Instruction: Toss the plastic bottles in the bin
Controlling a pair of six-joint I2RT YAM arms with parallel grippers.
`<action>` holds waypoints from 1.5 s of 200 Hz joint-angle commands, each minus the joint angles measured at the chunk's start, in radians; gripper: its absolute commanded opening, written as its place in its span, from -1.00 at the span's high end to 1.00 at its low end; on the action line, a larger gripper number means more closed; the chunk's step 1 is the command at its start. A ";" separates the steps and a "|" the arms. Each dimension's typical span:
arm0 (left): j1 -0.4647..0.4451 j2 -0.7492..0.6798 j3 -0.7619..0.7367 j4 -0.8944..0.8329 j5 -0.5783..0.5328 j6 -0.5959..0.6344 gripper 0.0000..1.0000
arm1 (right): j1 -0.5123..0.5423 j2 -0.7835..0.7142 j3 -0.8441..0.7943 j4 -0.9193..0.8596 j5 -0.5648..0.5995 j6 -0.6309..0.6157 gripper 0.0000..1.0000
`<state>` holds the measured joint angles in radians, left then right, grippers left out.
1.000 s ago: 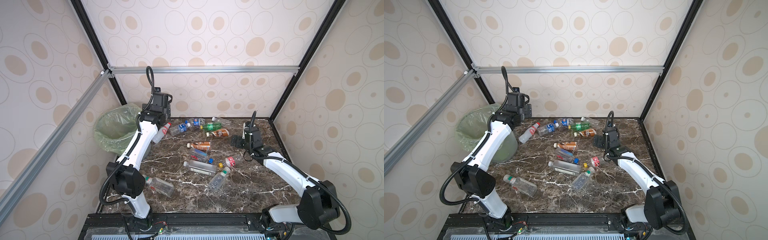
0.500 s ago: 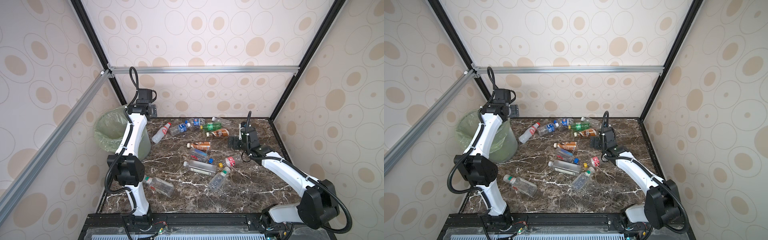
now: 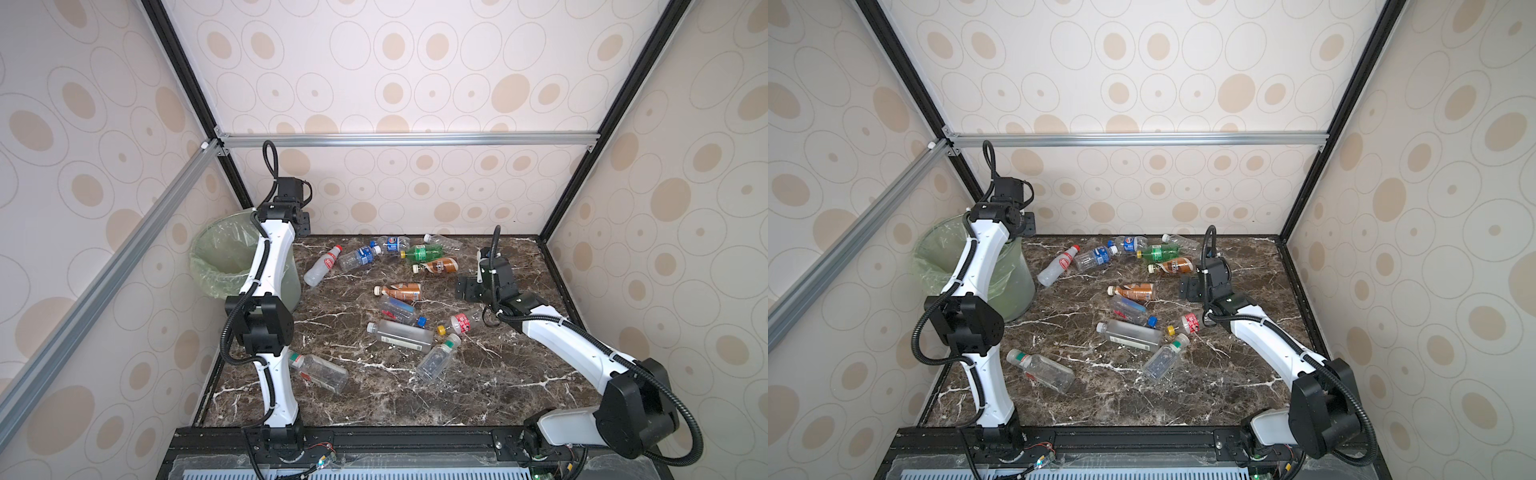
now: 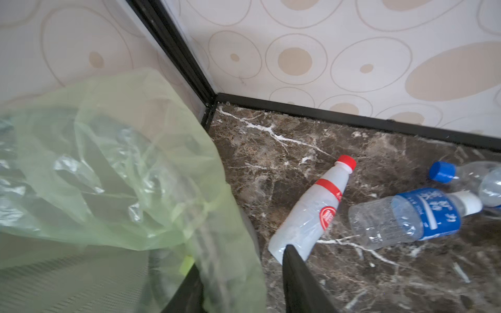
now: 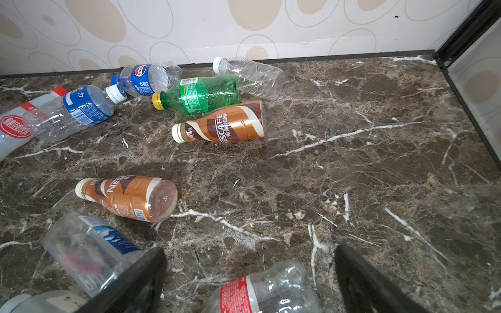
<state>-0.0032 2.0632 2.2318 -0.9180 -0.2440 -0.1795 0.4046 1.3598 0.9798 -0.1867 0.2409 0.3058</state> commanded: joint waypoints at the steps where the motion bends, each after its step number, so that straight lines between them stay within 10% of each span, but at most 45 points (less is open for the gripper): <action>1: 0.002 0.011 0.032 -0.022 0.055 0.022 0.37 | 0.006 -0.028 -0.018 0.009 0.021 0.006 -0.99; 197: -0.051 -0.043 -0.060 0.189 -0.091 0.268 1.00 | 0.007 -0.074 -0.045 0.010 0.019 0.029 -1.00; 300: -0.087 -0.069 -0.148 0.360 -0.158 0.437 1.00 | 0.007 -0.106 -0.055 0.000 0.010 0.041 -0.99</action>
<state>-0.0891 2.0064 2.0533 -0.6388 -0.3592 0.1596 0.4049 1.2884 0.9367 -0.1795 0.2569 0.3328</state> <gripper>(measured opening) 0.125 0.997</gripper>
